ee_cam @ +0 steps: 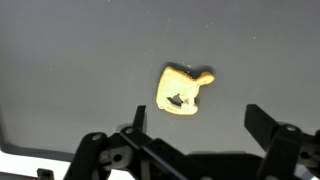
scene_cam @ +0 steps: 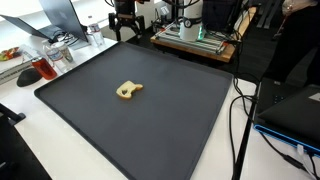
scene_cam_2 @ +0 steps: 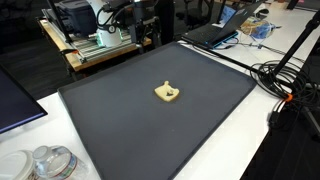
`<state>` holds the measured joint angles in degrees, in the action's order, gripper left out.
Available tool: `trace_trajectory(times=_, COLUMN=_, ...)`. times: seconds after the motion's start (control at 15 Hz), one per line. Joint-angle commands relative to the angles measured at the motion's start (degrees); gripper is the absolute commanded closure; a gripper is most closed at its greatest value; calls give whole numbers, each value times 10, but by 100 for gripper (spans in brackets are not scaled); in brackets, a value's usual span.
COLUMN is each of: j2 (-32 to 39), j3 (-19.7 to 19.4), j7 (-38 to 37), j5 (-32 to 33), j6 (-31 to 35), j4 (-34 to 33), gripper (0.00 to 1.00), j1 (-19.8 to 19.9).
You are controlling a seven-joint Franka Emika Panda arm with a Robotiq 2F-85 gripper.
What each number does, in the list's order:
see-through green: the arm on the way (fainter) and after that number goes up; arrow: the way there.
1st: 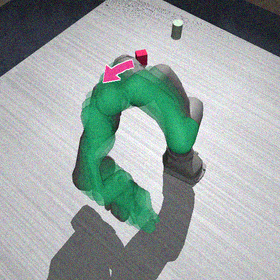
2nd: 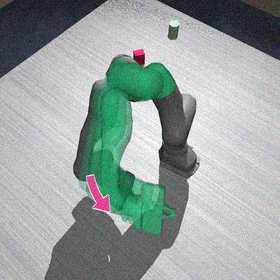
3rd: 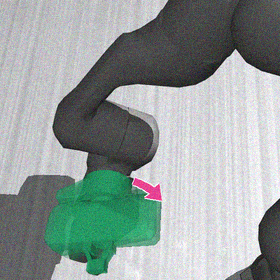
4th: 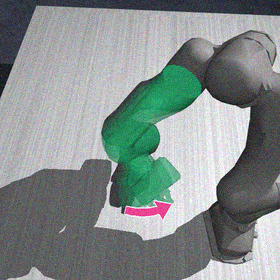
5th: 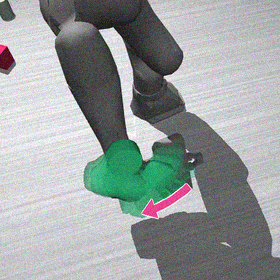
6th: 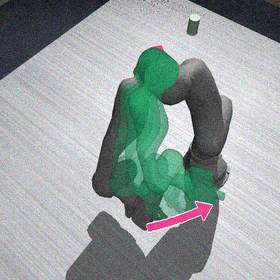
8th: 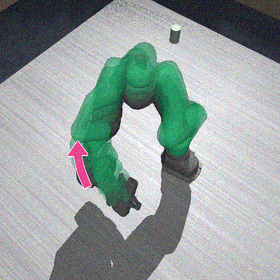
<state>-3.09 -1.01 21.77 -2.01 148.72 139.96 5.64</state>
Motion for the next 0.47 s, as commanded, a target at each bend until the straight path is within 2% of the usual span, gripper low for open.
trace_trajectory(times=0.0, j2=-3, j3=-12, j7=1, j5=1, j6=-1, j4=2, gripper=0, j1=-12)
trace_trajectory(times=0.4, j2=-4, j3=-12, j7=3, j5=1, j6=-1, j4=4, gripper=0, j1=-13)
